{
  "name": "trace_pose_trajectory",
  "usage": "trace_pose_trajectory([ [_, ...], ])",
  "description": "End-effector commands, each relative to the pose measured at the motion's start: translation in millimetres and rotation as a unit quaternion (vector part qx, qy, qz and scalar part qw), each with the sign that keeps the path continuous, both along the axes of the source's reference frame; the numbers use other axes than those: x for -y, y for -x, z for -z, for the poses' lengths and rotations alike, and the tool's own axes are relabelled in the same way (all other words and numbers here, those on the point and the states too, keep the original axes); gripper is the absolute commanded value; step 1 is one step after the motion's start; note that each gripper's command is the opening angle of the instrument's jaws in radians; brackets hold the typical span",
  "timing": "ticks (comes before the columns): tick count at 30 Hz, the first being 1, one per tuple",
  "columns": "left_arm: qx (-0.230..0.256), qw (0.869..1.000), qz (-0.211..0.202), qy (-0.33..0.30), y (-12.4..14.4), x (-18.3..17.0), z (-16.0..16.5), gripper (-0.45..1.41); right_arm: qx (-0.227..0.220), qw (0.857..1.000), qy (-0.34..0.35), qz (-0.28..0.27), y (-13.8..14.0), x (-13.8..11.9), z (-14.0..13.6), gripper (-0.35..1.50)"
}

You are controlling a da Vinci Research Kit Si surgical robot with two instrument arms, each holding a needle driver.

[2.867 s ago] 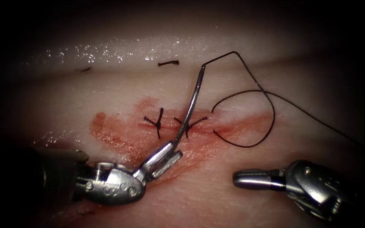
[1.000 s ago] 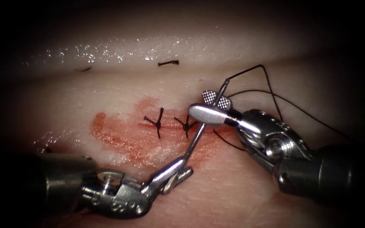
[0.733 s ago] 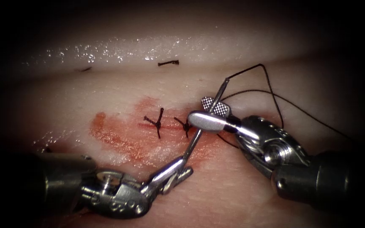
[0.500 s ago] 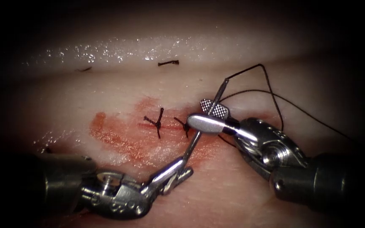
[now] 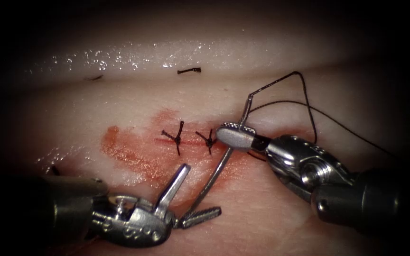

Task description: Wound Closure

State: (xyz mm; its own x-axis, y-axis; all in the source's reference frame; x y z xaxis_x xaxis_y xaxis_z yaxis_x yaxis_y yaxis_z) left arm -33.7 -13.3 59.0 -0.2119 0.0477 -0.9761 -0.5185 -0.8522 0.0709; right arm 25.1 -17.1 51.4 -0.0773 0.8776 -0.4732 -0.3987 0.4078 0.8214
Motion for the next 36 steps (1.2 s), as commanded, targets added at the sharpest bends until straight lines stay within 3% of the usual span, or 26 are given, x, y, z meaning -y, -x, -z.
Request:
trace_pose_trajectory([
  [1, 0.017, 1.0, -0.007, -0.025, 0.4, 0.2, -0.5, 1.01, 0.001, 1.0, 0.025, 0.004, 0.6, -0.6, -0.4, -0.35],
  [4, 0.064, 0.993, -0.023, -0.096, -0.5, -0.4, -0.2, 0.81, 0.002, 0.998, 0.064, 0.015, 1.8, -1.3, -0.2, -0.35],
  [8, 0.077, 0.98, -0.057, -0.176, -1.5, -1.5, -0.2, 0.79, 0.011, 0.991, 0.126, 0.037, 2.9, -1.8, -0.1, -0.35],
  [12, 0.056, 0.961, -0.087, -0.255, -2.0, -2.6, -1.4, 0.71, 0.006, 0.983, 0.174, 0.066, 3.1, -2.2, -0.2, -0.35],
  [17, -0.008, 0.918, -0.184, -0.351, -2.2, -3.2, -3.8, 0.54, -0.019, 0.958, 0.262, 0.117, 3.1, -2.3, -0.3, -0.35],
  [18, -0.032, 0.904, -0.211, -0.37, -2.0, -3.3, -4.6, 0.3, -0.027, 0.948, 0.29, 0.131, 3.0, -2.2, -0.2, -0.35],
  [19, -0.032, 0.904, -0.211, -0.37, -2.0, -3.3, -4.6, 0.3, -0.027, 0.948, 0.29, 0.131, 3.0, -2.2, -0.2, -0.35],
  [23, -0.097, 0.886, -0.234, -0.389, -0.8, -3.5, -6.4, -0.25, -0.04, 0.926, 0.342, 0.154, 2.8, -2.3, -0.2, -0.35],
  [24, -0.109, 0.883, -0.236, -0.391, -0.4, -3.6, -6.8, -0.27, -0.038, 0.918, 0.36, 0.159, 2.8, -2.4, -0.3, -0.35],
  [29, -0.131, 0.883, -0.221, -0.392, 1.9, -5.3, -8.5, -0.43, -0.027, 0.894, 0.414, 0.171, 2.8, -3.2, -0.8, -0.35],
  [36, -0.163, 0.9, -0.189, -0.357, 4.0, -7.8, -10.4, -0.45, -0.02, 0.881, 0.439, 0.177, 2.9, -3.6, -1.1, -0.35],
])
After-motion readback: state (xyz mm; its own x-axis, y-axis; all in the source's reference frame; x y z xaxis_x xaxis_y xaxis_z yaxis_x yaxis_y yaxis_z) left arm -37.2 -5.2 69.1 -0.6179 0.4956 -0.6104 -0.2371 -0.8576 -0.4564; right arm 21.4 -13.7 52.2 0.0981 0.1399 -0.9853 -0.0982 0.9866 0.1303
